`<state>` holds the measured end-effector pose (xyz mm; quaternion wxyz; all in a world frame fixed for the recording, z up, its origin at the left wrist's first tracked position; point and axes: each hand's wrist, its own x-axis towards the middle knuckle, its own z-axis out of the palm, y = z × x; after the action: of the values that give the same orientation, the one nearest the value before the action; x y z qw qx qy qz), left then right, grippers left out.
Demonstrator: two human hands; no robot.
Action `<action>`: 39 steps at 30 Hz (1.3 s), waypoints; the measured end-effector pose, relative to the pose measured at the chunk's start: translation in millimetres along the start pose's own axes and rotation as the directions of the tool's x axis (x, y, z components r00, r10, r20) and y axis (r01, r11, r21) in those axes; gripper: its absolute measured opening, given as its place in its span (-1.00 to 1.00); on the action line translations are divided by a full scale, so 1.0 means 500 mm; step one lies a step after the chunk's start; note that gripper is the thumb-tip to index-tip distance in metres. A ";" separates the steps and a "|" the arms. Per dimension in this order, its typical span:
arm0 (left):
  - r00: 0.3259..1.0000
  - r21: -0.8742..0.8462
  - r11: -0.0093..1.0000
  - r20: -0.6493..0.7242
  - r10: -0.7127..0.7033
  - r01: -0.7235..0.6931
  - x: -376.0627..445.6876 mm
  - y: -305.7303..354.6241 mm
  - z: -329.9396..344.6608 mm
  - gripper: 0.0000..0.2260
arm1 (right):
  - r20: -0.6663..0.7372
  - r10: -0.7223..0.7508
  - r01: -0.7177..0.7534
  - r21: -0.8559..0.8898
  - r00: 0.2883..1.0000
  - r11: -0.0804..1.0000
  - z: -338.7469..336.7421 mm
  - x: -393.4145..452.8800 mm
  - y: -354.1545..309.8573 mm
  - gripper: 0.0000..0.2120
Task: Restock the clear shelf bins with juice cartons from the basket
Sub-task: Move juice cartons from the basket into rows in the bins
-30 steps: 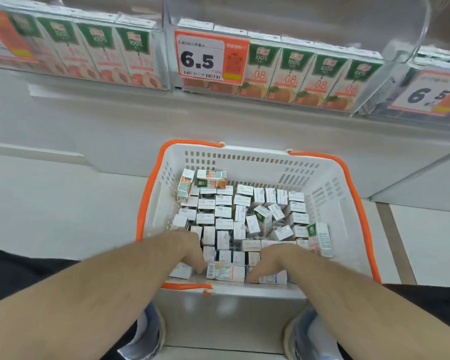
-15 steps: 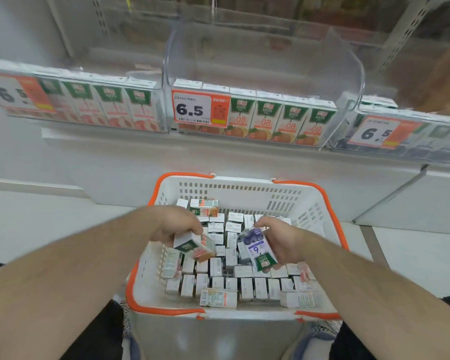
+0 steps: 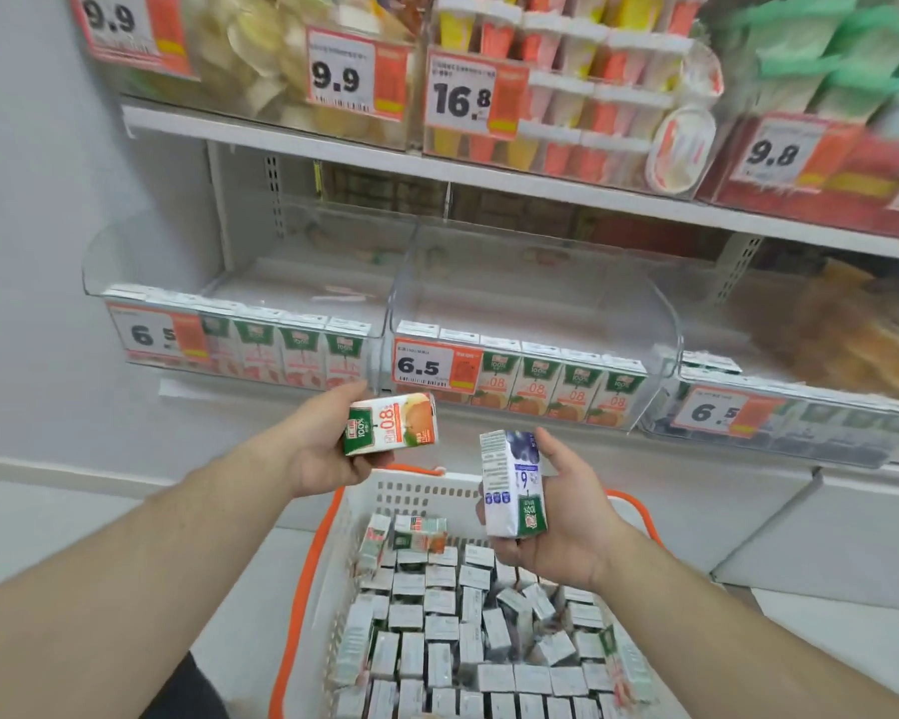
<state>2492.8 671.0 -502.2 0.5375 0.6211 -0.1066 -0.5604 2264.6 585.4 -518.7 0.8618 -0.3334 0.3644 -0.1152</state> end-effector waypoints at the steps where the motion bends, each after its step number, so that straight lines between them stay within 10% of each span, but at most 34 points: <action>1: 1.000 -0.031 0.999 0.000 -0.009 0.009 -0.002 0.000 0.003 -0.61 | 0.013 -0.009 0.009 0.028 1.000 1.000 0.006 -0.002 0.000 -0.44; 12: 0.992 -0.061 0.995 0.102 -0.069 0.075 -0.020 0.002 0.001 -0.78 | 0.072 -0.092 0.088 0.064 0.993 0.994 0.041 -0.001 0.001 -0.55; 16: 0.993 -0.009 0.998 0.101 -0.060 0.061 -0.024 -0.005 0.002 -0.81 | 0.002 -0.129 0.127 -0.201 0.992 0.971 0.057 -0.016 -0.007 -0.80; 20: 0.992 0.167 0.979 0.070 0.105 -0.116 -0.019 -0.008 0.017 -0.83 | -0.080 -0.464 0.150 -0.886 0.882 0.438 0.044 -0.046 -0.047 -0.55; 27: 0.908 0.481 0.807 -0.050 0.415 -0.342 -0.012 0.002 0.053 -0.74 | 0.075 -0.728 0.272 -0.949 0.681 0.157 0.007 -0.098 -0.101 -0.29; 35: 0.993 -0.203 0.976 0.077 0.090 -0.073 0.004 -0.004 0.159 -0.88 | 0.074 -0.717 0.318 -0.924 0.693 0.212 -0.052 -0.108 -0.113 -0.37; 39: 0.941 0.164 0.938 0.202 0.272 -0.306 0.015 0.009 0.225 -0.78 | 0.101 -0.732 0.349 -0.916 0.674 0.195 -0.071 -0.128 -0.135 -0.50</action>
<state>2406.7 602.0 -479.9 0.5402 0.5956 -0.2978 -0.5145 2197.2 545.4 -457.0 0.3649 -0.8106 0.3718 -0.2674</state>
